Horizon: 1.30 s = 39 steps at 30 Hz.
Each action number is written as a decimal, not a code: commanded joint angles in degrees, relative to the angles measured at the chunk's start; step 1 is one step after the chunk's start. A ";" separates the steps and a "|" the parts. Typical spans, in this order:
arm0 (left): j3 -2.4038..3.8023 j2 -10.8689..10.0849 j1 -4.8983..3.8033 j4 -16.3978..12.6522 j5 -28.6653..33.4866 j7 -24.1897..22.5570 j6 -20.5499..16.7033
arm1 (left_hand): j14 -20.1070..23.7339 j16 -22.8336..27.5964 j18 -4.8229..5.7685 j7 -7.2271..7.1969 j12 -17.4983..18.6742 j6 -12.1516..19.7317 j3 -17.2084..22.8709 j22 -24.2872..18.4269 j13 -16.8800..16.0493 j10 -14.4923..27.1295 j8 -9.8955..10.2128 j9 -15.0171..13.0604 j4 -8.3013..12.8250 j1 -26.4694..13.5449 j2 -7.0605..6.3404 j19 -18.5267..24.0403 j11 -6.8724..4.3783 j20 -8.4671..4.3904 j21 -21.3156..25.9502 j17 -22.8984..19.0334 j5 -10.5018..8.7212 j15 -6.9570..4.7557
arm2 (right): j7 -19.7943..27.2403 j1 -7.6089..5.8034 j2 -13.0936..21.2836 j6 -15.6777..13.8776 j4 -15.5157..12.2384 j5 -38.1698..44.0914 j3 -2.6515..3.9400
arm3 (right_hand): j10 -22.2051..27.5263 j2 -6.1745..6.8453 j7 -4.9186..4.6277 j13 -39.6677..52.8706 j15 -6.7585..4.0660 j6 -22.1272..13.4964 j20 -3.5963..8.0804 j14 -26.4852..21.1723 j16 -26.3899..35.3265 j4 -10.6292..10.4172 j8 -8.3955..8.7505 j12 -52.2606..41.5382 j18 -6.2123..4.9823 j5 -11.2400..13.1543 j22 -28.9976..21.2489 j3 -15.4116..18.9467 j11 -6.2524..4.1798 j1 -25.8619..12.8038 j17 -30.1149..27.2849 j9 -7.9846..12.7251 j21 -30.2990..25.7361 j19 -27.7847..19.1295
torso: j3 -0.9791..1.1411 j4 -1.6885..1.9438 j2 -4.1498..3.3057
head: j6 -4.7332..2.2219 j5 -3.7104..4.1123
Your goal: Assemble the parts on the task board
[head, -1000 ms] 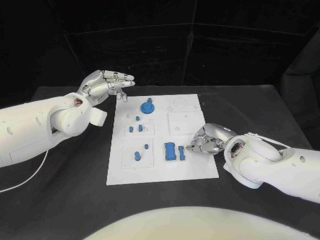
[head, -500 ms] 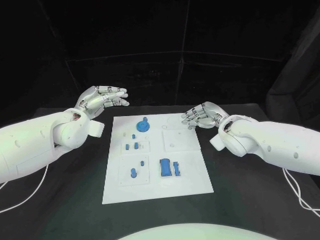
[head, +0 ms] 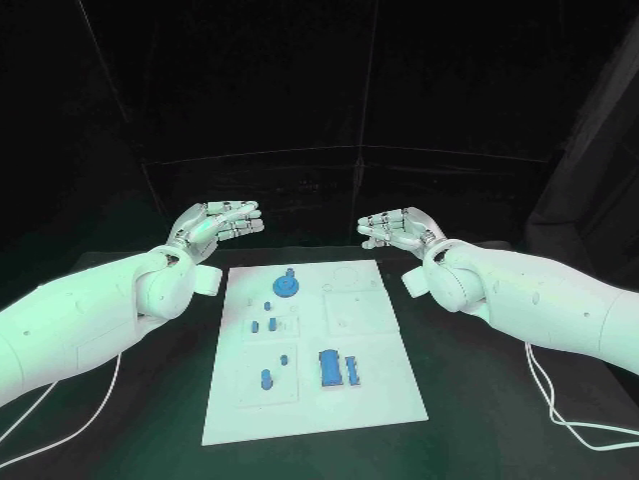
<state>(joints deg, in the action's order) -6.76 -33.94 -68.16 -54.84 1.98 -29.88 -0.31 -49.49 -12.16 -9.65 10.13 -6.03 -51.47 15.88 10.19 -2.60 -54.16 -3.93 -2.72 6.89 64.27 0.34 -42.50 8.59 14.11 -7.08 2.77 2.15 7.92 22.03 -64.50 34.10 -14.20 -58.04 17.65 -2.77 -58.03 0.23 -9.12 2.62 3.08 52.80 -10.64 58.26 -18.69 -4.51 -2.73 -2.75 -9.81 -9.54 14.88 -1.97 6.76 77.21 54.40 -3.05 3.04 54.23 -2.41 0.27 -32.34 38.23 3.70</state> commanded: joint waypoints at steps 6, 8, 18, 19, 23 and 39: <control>0.89 -1.55 0.94 -4.52 -0.34 -0.03 -5.66 | 22.71 5.57 3.77 -4.63 6.03 23.61 -7.27 -4.67 2.60 24.86 3.93 2.72 -6.89 -29.51 -0.34 19.49 -3.93 -6.47 7.08 -2.77 -2.15 -3.65 | 1.19 0.76 2.05 -5.53 -5.70 -2.86 0.48 | 25.75 -0.23 4.00 -2.62 -3.08 -23.42 4.72 -25.86 8.29 4.51 2.73 2.75 3.92 4.23 -6.60 1.97 -6.76 -34.22 -24.13 3.05 -3.04 -24.06 | 1.51 -0.20 0.72 | -2.39 -2.32; 1.29 -2.17 1.41 -6.59 -0.45 -0.03 -8.23 | 24.51 6.02 4.37 -5.00 6.03 25.49 -7.94 -5.04 2.60 26.83 3.93 2.72 -6.89 -31.85 -0.34 21.04 -4.25 -6.99 7.08 -2.77 -2.15 -7.92 | 1.83 1.12 2.89 -7.92 -8.27 -4.31 0.71 | 28.65 -0.23 4.49 -2.62 -3.08 -26.06 5.25 -28.79 9.22 4.51 2.73 2.75 4.38 4.71 -7.35 1.97 -6.76 -38.08 -26.86 3.05 -3.04 -26.78 | 2.04 -0.24 0.98 | -3.25 -3.13; 4.09 -6.58 4.79 -21.23 -1.24 0.03 -26.49 | 33.07 8.09 9.65 -10.13 6.03 34.40 -10.59 -10.19 2.60 36.18 3.93 2.72 -6.89 -42.95 -0.34 28.39 -8.59 -9.42 7.08 -2.77 -2.15 -7.92 | 6.06 3.42 8.38 -23.62 -25.14 -13.83 2.18 | 38.73 -0.23 9.12 -2.62 -3.08 -35.21 10.64 -38.87 12.46 4.51 2.73 2.75 5.79 9.54 -9.93 1.97 -6.76 -51.47 -36.29 3.05 -3.04 -36.15 | 2.41 -0.27 1.16 | -3.85 -3.70; 4.37 -7.01 5.13 -22.68 -1.31 0.04 -28.29 | 33.74 12.16 9.65 -10.13 6.03 35.08 -10.81 -10.19 2.60 36.94 3.93 2.72 -6.89 -43.82 -0.34 28.96 -8.59 -9.63 7.08 -2.77 -2.15 -7.92 | 6.36 3.58 8.77 -24.72 -26.32 -14.50 2.29 | 39.46 -0.23 9.12 -2.62 -3.08 -35.89 10.64 -39.62 12.71 4.51 2.73 2.75 5.79 9.54 -10.11 1.97 -6.76 -52.46 -36.99 3.05 -3.04 -36.86 | 2.41 -0.27 1.16 | -3.85 -3.70; 5.39 -8.61 6.35 -27.99 -1.60 0.06 -34.91 | 35.98 12.16 9.65 -10.13 6.03 37.42 -11.46 -10.19 2.60 39.39 3.93 2.72 -6.89 -46.74 -0.34 30.90 -8.59 -14.11 7.08 -2.77 -2.15 -7.92 | 7.27 4.07 9.95 -28.09 -29.94 -16.54 2.60 | 42.04 -0.23 9.12 -2.62 -3.08 -38.24 10.64 -42.21 13.56 4.51 2.73 2.75 5.79 9.54 -10.78 1.97 -6.76 -55.92 -39.42 3.05 -3.04 -39.29 | 2.41 -0.27 1.16 | -3.85 -3.70; 6.76 -10.75 8.00 -35.12 -1.98 0.09 -43.81 | 42.70 12.16 9.65 -10.13 6.03 44.40 -15.88 -10.19 2.60 46.78 3.93 2.72 -6.89 -55.45 -0.34 36.53 -8.59 -14.11 7.08 -2.77 -2.15 -7.92 | 7.76 4.34 10.59 -29.92 -31.92 -17.65 2.77 | 49.96 -0.23 9.12 -2.62 -3.08 -45.49 10.64 -50.18 18.69 4.51 2.73 2.75 9.81 9.54 -14.88 1.97 -6.76 -66.49 -46.88 3.05 -3.04 -46.67 | 2.41 -0.27 1.16 | -3.85 -3.70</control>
<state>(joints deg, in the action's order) -0.09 -44.67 -60.05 -89.82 0.82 -29.39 -41.75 -9.27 -0.39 -1.24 0.07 -0.21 -9.67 0.87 0.13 -0.08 -10.13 -0.23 -0.05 0.06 12.07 0.01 -8.11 0.01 0.24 -0.22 0.05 0.21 0.06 28.62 -60.07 44.68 -42.86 -89.81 0.60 -0.07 -11.02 -0.02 -0.04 0.07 0.00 9.99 -0.18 11.03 -1.14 -0.37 -0.23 -0.21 -1.27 -0.32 0.43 -0.05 0.06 14.72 10.31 -0.06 0.38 10.31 0.00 -0.01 -31.18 34.37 -0.01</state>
